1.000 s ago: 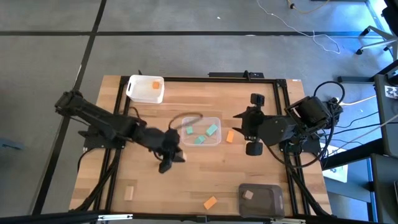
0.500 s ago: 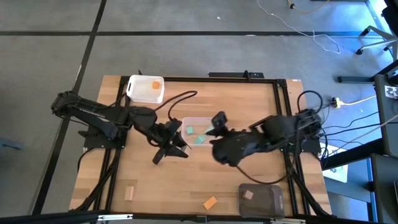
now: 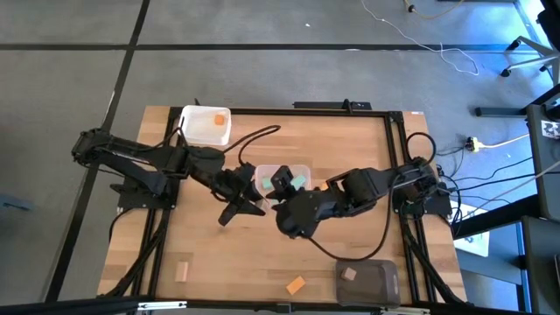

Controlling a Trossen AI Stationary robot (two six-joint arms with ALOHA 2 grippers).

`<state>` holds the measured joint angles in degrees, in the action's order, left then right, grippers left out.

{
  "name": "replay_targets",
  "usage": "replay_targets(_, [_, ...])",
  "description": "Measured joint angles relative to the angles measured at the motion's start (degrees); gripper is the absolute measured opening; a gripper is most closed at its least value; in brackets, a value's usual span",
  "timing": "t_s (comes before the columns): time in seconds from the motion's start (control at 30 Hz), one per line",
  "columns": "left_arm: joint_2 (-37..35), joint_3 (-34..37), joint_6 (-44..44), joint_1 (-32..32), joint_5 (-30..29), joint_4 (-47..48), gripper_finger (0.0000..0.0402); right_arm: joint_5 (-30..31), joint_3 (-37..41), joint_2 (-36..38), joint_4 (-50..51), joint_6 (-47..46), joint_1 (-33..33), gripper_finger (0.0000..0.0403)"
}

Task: Sort & place blocks by color
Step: Put the right brown block into the black bin

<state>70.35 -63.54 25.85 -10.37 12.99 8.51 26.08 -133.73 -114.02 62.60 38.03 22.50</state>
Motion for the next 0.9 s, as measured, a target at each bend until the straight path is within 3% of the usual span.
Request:
replay_targets(0.2, [0.0,0.01,-1.01,-0.02,-0.42,-0.04,0.0122,-5.67,0.0,0.0,-0.75,-0.06,-0.18,0.0171])
replay_targets(0.37, [0.0,0.03,-1.06,-0.02,-0.5,0.16,0.0122,-4.38,0.0,-1.16,-1.85,-4.78,-1.4,0.0171])
replay_targets(0.9, [0.06,0.15,-1.13,0.0,-2.97,3.24,0.0122,-2.32,-0.02,-2.64,-0.26,-1.6,-2.44,0.0171])
